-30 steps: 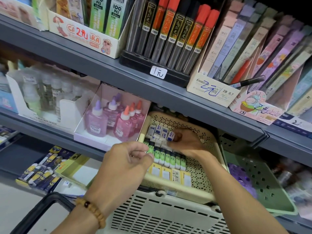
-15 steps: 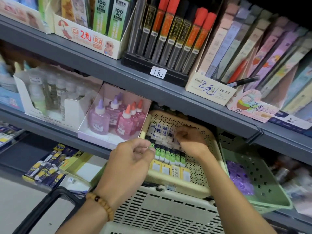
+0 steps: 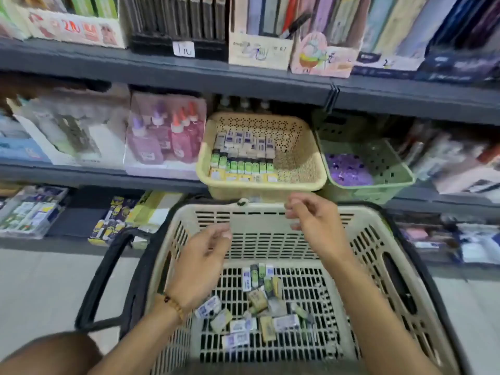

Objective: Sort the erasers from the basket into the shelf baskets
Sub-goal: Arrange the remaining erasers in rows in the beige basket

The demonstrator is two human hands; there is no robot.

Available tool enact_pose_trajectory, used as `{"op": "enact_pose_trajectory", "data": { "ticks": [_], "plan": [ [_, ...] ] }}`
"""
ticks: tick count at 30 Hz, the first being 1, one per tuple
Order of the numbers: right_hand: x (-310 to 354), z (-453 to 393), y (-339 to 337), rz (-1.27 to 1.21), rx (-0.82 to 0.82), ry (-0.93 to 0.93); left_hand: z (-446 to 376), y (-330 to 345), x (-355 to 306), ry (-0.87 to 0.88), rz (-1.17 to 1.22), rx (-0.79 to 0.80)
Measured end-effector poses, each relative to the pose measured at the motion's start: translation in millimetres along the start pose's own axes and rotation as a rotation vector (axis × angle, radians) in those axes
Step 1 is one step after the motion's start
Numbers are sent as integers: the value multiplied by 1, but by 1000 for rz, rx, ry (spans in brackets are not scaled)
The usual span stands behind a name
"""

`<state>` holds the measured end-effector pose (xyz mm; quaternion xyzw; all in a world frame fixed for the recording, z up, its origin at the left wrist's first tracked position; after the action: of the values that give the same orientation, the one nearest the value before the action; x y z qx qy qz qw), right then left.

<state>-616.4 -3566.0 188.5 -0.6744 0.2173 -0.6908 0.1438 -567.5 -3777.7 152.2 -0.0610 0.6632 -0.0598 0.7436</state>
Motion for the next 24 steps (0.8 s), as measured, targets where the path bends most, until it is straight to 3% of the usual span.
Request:
{"op": "enact_pose_trajectory", "data": {
  "ticks": [5, 8, 13, 16, 24],
  "plan": [
    [-87, 14, 33, 22, 272, 341, -7, 20, 61, -250, -316, 215],
    [-110, 12, 46, 207, 407, 284, -15, 30, 101, -398, -500, 346],
    [-155, 25, 80, 505, 711, 211, -6, 50, 162, -444, -1007, 706],
    [-178, 37, 96, 603, 838, 181, 6, 57, 187, -332, -1254, 713],
    [-186, 63, 127, 1062, 980, -156, 21, 61, 204, -271, -1266, 701]
  ]
}}
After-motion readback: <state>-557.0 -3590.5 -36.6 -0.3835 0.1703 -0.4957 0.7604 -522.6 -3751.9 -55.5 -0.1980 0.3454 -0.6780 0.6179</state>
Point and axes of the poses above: each hand's wrist, its own z-axis away from the middle knuckle, its own y-axis out of the palm, x = y × z, the point moved 7 cm from there along -z, towards the middle knuckle, and after that the axes turned 10 degrees about z, right-handed, at the moved point
